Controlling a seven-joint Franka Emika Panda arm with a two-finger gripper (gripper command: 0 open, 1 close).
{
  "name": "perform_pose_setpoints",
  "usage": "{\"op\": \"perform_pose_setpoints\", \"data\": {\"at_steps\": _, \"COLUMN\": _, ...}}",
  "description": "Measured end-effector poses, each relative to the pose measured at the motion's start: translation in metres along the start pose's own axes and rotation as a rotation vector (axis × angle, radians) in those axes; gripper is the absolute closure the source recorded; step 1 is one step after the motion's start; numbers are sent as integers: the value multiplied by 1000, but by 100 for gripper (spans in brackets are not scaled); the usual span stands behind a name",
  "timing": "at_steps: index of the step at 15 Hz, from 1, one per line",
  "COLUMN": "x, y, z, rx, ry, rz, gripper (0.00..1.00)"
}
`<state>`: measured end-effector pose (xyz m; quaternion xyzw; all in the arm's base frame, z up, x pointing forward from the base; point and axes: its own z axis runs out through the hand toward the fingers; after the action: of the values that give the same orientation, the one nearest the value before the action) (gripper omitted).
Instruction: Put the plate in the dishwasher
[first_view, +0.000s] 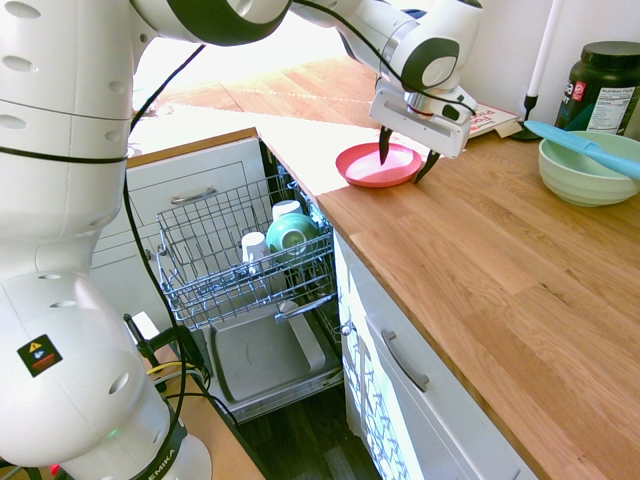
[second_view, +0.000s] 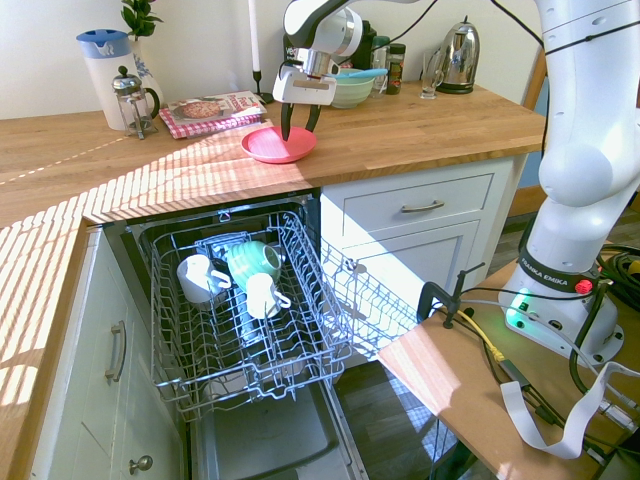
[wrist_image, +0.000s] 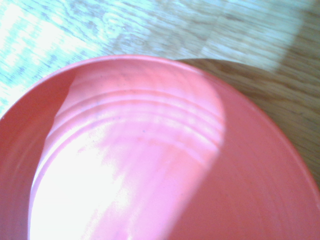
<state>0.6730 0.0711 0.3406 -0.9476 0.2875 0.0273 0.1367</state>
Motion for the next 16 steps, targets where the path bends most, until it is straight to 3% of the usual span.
{"op": "perform_pose_setpoints", "data": {"at_steps": 16, "x": 6, "y": -4, "z": 12, "rx": 27, "ry": -14, "rz": 1, "gripper": 100}}
